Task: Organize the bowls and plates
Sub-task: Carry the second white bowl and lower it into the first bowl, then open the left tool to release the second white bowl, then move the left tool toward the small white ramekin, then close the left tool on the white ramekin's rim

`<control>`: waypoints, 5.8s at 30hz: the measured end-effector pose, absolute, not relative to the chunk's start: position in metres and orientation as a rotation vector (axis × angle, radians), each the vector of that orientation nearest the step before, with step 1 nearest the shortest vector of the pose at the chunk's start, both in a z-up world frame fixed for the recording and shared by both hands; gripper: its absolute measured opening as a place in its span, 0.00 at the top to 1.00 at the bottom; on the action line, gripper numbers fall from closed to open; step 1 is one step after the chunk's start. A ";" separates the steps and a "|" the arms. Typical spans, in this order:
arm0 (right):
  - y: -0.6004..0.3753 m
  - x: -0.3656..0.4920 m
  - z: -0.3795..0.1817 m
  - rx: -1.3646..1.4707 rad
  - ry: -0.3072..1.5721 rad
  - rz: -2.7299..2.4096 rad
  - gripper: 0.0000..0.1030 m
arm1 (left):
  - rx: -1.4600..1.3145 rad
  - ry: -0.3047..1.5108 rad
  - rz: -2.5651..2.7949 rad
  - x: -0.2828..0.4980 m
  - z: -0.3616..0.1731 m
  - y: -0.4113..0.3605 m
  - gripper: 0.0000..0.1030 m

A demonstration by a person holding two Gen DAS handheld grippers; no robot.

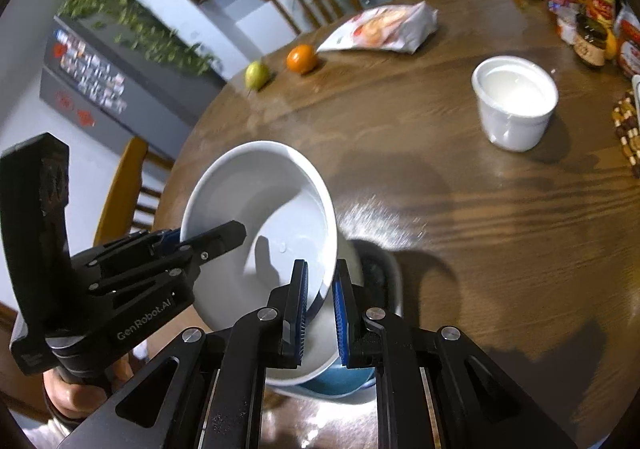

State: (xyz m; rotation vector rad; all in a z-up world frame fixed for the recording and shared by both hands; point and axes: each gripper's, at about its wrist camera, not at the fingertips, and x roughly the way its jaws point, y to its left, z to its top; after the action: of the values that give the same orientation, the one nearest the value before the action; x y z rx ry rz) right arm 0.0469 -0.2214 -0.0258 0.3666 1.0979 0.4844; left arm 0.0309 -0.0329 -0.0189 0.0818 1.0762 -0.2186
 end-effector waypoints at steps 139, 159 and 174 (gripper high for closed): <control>-0.387 0.067 0.001 0.403 0.989 0.201 0.30 | 0.096 1.011 -0.273 0.119 0.019 -0.159 0.01; -0.409 0.179 -0.046 0.514 1.053 0.184 0.30 | 0.176 1.124 -0.263 0.190 -0.047 -0.200 0.02; -0.394 0.216 -0.079 0.496 1.140 0.241 0.43 | 0.198 1.180 -0.280 0.205 -0.077 -0.220 0.18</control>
State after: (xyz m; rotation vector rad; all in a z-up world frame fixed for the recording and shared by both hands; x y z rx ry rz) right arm 0.2156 -0.3942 -0.0791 0.4964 1.1401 0.2412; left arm 0.2051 -0.2200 -0.0767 0.1978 1.1802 -0.2799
